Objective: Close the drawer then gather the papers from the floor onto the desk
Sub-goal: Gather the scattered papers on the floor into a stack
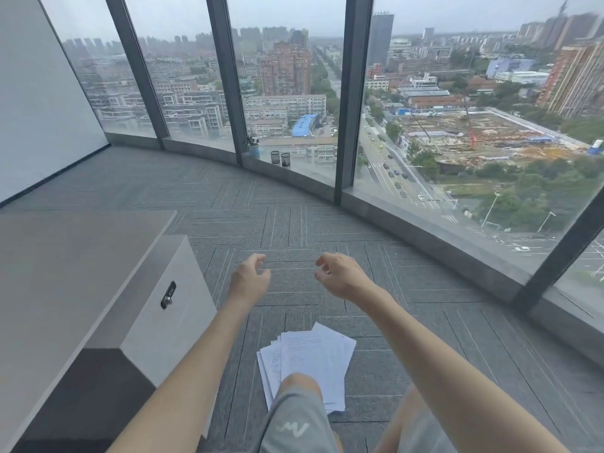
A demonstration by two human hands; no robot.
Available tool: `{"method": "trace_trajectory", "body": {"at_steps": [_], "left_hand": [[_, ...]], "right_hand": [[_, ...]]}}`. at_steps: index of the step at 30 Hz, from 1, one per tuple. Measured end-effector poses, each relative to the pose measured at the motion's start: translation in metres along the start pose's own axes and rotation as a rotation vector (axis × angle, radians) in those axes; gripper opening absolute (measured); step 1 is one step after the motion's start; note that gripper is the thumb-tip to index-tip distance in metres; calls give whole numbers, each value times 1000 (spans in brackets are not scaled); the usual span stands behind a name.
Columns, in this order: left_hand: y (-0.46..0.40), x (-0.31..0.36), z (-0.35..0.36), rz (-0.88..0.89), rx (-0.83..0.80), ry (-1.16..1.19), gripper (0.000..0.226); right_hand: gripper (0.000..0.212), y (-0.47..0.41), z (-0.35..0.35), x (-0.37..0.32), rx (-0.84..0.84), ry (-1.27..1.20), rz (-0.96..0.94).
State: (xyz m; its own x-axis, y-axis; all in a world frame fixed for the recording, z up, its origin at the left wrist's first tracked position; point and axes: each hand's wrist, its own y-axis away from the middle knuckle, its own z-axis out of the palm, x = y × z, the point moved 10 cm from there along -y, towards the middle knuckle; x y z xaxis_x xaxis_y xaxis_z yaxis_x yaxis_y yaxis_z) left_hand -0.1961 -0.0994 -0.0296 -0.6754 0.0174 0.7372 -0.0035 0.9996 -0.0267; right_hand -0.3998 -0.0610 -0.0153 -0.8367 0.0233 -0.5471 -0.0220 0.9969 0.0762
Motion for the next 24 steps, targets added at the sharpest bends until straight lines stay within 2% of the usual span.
{"method": "trace_trajectory", "body": {"at_steps": [13,24], "left_hand": [[-26,-22,46,-42,-54,69,40],[-68,-109,108,-221,-81,76,37]], "right_hand": [[39,-20,17,48,-32,-20,90],[35,-92,98,108,-166,-68,155]]}}
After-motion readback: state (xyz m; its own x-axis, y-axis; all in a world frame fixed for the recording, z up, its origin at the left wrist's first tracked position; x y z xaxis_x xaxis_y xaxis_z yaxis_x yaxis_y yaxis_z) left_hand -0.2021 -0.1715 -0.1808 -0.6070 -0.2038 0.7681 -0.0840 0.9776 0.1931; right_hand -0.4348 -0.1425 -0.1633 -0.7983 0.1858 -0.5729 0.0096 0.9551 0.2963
